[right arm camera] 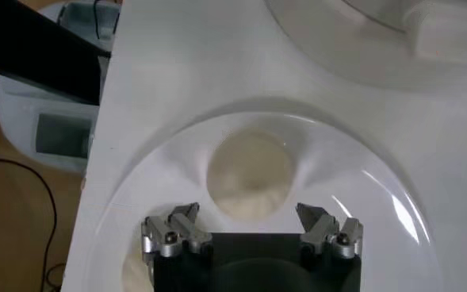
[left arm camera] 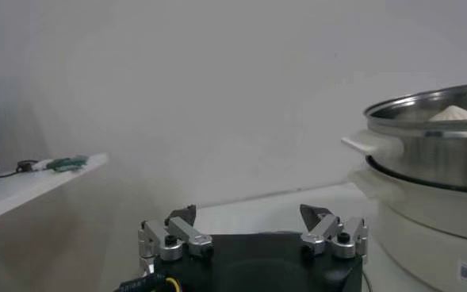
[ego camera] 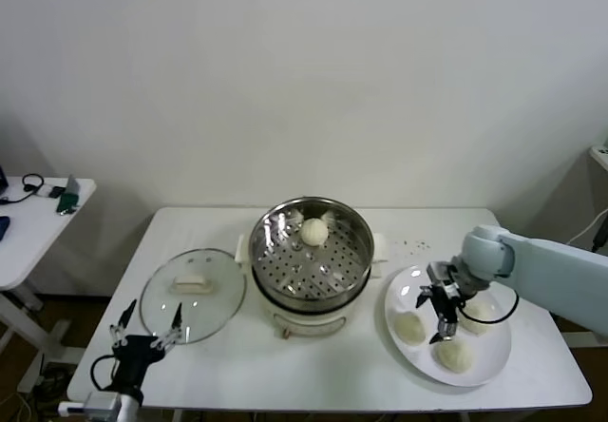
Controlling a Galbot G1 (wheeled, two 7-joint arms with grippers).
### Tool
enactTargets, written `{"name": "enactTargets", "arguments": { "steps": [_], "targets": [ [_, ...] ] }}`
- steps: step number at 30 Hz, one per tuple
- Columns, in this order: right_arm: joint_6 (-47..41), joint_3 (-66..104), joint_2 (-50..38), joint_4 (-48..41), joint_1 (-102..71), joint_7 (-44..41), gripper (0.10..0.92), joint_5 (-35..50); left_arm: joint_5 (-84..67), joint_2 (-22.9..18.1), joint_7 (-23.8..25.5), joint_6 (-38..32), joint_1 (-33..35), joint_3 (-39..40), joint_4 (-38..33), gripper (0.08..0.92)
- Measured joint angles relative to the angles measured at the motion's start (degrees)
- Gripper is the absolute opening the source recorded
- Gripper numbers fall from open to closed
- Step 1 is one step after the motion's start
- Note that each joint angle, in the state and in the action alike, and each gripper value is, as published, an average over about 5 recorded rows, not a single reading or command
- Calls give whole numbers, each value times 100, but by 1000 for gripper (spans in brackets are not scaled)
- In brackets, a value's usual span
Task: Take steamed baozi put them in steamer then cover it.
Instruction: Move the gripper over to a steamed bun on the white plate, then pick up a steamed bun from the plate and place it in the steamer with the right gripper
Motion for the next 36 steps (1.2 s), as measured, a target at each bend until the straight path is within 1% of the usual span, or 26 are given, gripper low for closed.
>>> {"name": "enactTargets", "arguments": {
  "steps": [13, 22, 30, 36],
  "targets": [
    [-7, 208, 207, -104, -263, 33, 817, -66, 6, -4, -3, 11, -28, -1, 44, 823],
    [8, 232, 184, -119, -257, -31, 734, -75, 6, -4, -8, 14, -17, -3, 35, 823],
    [7, 208, 95, -60, -141, -39, 714, 18, 0, -5, -15, 9, 23, -4, 23, 823],
    [7, -60, -39, 61, 342, -73, 715, 324, -2, -5, -17, 8, 19, 18, -5, 823]
  ]
}}
